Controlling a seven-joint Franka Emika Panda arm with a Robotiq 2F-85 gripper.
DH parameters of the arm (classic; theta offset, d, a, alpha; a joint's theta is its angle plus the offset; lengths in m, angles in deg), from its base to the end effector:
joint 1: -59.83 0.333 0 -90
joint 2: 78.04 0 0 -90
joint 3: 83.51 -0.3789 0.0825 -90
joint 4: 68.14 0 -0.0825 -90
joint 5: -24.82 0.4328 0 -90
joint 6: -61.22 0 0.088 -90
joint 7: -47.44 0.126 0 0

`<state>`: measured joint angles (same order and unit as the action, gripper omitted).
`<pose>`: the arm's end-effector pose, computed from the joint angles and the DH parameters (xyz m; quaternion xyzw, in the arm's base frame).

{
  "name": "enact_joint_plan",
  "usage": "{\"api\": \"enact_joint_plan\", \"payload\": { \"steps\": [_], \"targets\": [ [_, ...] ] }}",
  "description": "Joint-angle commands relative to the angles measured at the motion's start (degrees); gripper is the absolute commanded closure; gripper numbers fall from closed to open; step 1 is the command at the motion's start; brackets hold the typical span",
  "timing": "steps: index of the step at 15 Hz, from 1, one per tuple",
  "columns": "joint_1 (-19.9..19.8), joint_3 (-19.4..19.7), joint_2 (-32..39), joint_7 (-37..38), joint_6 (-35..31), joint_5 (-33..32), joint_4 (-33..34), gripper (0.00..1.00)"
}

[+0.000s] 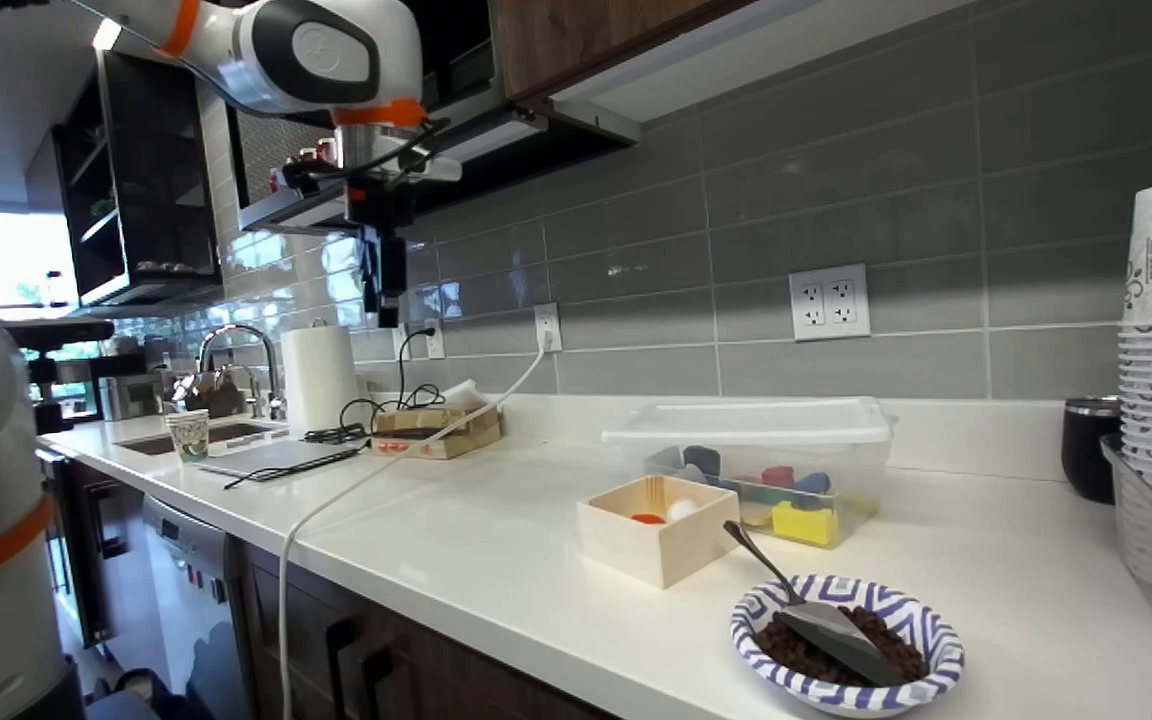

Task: Pick up the cups from the stacked cups and put them on the table

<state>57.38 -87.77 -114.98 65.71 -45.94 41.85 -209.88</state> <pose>0.3715 0.0429 0.5344 -0.9743 0.1892 -0.0003 0.1220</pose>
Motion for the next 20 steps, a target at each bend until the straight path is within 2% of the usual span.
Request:
{"api": "enact_joint_plan", "payload": {
  "steps": [1, 5, 10, 15, 20],
  "targets": [
    [-5.61, 2.54, 3.29, 3.01, -4.78, -3.99, 4.19, 0.0],
    [-11.53, 6.72, 7.51, 4.99, -11.43, -8.01, 9.26, 0.0],
    [-17.26, 10.02, 13.95, 9.93, -19.52, -12.61, 17.32, 0.0],
    [-21.6, 13.73, 22.42, 15.84, -21.14, -17.31, 27.43, 0.0],
    [-22.44, 18.12, 32.39, 18.92, -21.31, -21.83, 37.07, 0.0]
  ]
}}
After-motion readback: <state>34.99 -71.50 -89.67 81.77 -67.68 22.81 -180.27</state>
